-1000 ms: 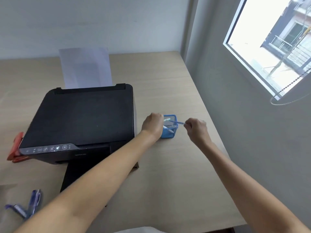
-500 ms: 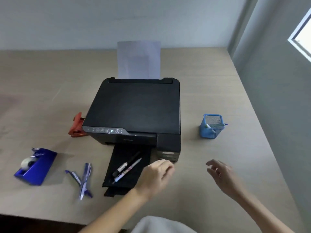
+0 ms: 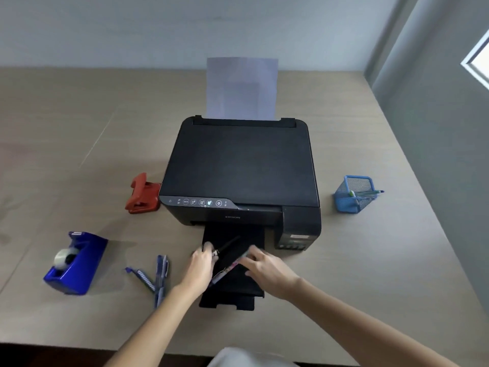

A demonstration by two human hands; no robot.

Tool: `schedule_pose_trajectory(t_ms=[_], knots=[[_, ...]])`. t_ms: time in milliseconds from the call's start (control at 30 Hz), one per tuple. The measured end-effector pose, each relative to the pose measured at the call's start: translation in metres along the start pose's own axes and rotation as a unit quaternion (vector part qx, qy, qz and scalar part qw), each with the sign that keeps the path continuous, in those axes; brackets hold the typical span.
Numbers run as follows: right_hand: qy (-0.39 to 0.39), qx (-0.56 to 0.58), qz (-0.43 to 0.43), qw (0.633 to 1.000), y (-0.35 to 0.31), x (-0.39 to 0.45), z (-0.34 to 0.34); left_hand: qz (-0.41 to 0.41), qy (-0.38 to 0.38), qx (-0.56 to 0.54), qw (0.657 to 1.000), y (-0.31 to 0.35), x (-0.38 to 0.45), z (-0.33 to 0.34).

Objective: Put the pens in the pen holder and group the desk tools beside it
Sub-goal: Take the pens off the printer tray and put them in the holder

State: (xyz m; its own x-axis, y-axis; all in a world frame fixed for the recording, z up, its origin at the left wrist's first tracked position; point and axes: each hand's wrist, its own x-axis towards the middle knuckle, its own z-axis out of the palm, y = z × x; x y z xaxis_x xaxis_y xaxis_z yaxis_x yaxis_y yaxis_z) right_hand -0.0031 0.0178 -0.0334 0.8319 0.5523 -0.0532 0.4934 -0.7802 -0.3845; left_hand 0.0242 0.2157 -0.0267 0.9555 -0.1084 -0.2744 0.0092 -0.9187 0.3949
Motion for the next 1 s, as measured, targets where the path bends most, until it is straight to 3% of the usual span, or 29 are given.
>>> schedule_pose_trajectory(t_ms=[233, 333, 467, 533, 633, 700, 867, 1000], knots=[[-0.034, -0.071, 0.009, 0.997, -0.024, 0.031, 0.016, 0.055, -0.016, -0.04, 0.998, -0.025, -0.031, -0.073], [0.018, -0.069, -0.026, 0.997, -0.018, 0.021, 0.006, 0.082, -0.032, -0.079, 0.993, -0.019, -0.026, -0.108], [0.132, 0.035, -0.032, 0.99, -0.019, -0.023, -0.046, 0.136, -0.009, -0.091, 0.986, 0.016, -0.016, -0.15], [0.245, 0.081, 0.016, 0.966, -0.011, -0.053, -0.077, 0.161, 0.015, -0.089, 0.983, 0.05, -0.004, -0.163], [0.417, 0.123, 0.139, 0.89, 0.031, -0.084, -0.118, 0.203, 0.048, -0.103, 0.973, 0.115, 0.018, -0.163], [0.469, 0.143, 0.222, 0.843, 0.074, -0.095, -0.142, 0.232, 0.065, -0.124, 0.962, 0.162, 0.039, -0.148], [0.45, 0.2, 0.4, 0.773, 0.183, -0.098, -0.179, 0.267, 0.038, -0.106, 0.957, 0.276, 0.101, -0.08], [0.382, 0.255, 0.436, 0.774, 0.233, -0.081, -0.181, 0.229, -0.008, -0.047, 0.972, 0.332, 0.144, -0.024]])
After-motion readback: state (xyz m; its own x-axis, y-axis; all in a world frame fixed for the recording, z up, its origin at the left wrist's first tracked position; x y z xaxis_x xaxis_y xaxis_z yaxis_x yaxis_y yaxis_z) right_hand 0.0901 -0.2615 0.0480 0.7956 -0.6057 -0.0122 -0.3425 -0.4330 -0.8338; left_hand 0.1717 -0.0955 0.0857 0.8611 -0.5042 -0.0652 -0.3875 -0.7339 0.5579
